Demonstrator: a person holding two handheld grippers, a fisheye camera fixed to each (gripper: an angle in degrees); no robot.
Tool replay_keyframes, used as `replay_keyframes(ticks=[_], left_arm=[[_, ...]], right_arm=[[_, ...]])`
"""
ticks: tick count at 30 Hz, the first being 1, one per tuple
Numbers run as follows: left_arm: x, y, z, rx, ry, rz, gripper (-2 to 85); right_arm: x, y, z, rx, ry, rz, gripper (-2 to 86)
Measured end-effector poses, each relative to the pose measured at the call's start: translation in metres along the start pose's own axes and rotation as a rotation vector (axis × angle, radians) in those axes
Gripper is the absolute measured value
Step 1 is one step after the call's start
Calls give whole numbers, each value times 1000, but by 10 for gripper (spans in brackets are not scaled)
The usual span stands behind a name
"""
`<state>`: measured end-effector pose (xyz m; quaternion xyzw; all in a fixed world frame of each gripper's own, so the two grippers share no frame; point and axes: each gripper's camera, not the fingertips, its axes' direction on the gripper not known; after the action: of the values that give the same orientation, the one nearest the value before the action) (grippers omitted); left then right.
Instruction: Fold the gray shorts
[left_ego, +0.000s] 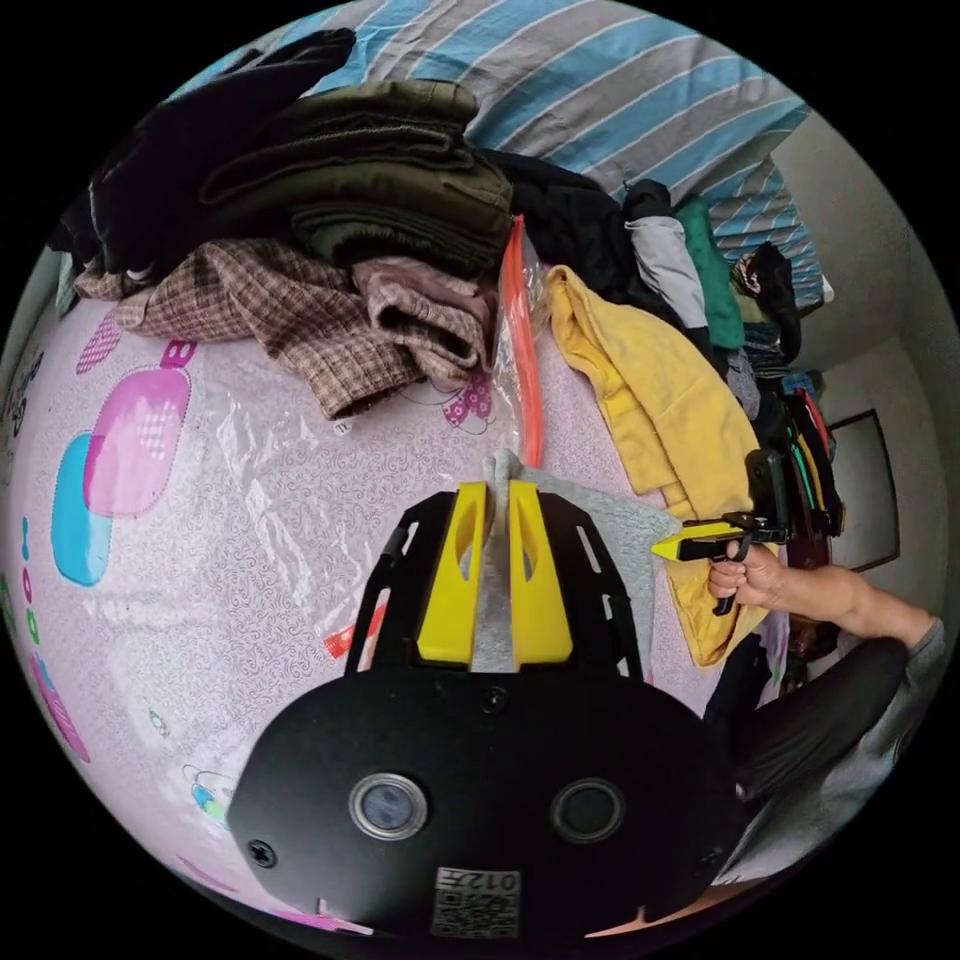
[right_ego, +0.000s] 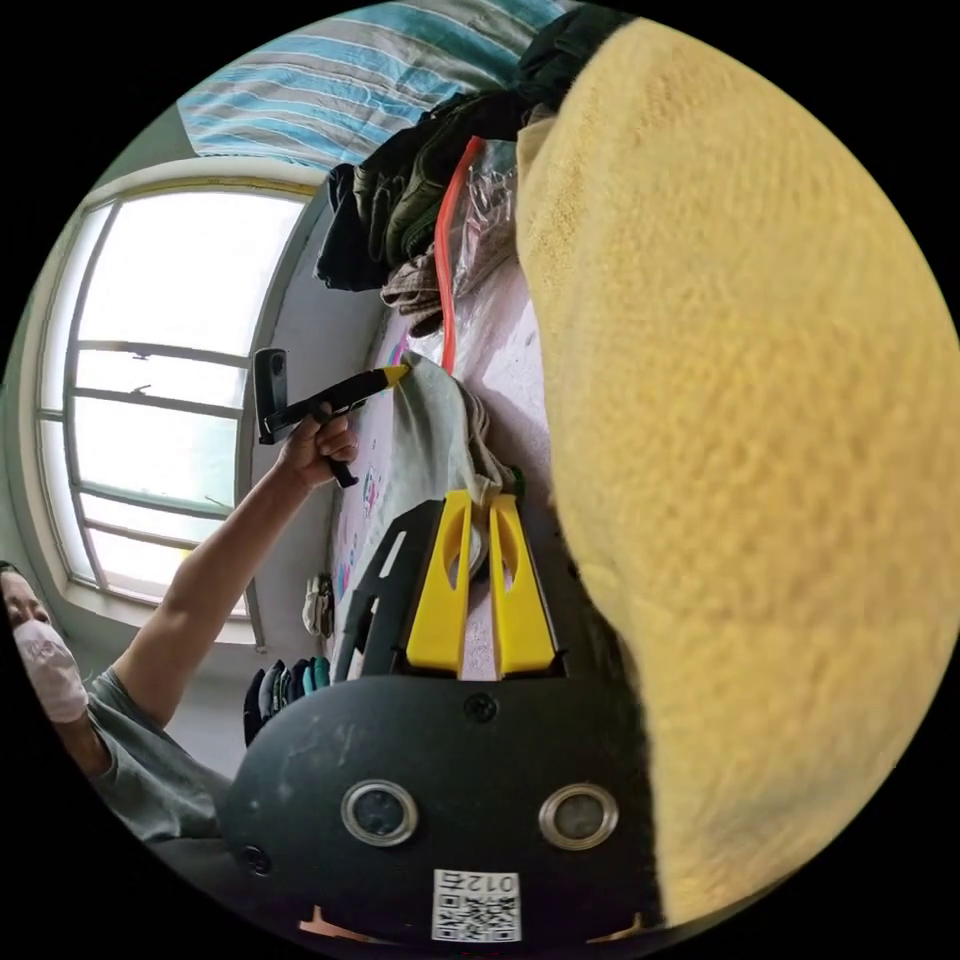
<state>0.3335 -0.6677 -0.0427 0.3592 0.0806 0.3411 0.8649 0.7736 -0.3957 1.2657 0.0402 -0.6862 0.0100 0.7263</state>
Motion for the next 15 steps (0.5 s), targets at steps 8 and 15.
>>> replay_keyframes(ticks=[8,15], left_arm=[[37,35,-37,58,-102,164,23],[84,70,-84,290,-170,230,20]], right_arm=[[-44,25,-34,161,-68,-137,-4],[-97,36,-79,404,-73,-251,-5]])
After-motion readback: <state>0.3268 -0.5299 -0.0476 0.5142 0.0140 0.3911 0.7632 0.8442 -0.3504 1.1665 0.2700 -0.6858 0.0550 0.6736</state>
